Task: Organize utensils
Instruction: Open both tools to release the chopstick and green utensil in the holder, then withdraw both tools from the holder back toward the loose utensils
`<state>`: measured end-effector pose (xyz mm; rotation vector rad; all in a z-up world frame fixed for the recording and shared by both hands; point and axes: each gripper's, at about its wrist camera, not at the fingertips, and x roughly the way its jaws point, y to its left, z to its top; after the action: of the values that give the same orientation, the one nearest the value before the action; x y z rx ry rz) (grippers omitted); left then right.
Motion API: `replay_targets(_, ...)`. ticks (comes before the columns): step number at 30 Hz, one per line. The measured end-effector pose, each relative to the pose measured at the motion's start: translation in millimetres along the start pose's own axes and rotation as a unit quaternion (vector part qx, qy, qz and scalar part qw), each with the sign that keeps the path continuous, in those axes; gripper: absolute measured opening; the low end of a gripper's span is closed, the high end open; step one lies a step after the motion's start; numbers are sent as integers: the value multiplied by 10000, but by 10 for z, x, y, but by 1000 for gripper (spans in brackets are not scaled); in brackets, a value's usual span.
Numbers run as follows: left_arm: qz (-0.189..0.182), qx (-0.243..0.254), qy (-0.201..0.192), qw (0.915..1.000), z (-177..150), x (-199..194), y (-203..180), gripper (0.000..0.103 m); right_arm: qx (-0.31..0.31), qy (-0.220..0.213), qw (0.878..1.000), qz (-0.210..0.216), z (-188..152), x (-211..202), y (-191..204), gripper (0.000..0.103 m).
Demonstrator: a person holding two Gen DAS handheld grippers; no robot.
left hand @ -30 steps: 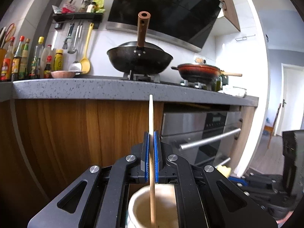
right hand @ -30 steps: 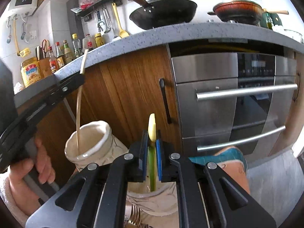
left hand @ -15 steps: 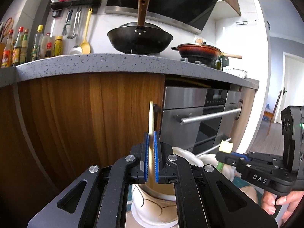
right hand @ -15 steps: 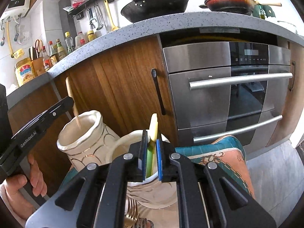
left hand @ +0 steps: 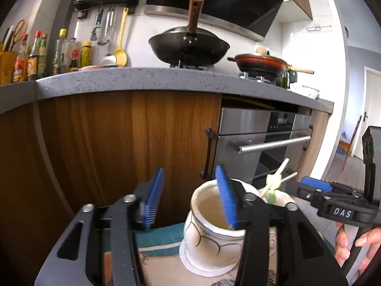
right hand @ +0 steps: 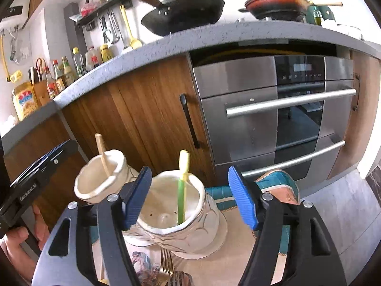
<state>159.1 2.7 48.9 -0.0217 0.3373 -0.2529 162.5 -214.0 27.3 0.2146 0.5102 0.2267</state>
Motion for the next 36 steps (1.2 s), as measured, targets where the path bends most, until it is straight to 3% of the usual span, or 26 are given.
replay_targets(2,75,-46,-48,9999,19,-97,29,73,26,-121,9999,11,16,-106,3,88)
replay_targets(3,111,-65,-71,9999,31,-130,41,81,30,-222,9997,11,23,-193,14,90)
replay_targets(7,336,-126,-148,9992,48,-318,81,94,16,-455,9989,-56,54,-421,51,98)
replay_targets(24,1058,-444,-116,9933,-16,-1001,331,98,-125,-631,9972,-384,-96,-950,110,98)
replay_targets(36,1099,-299,343,9929,-264,-1171,316,98,-314,-378,9982,-340,-324,-981,218,98)
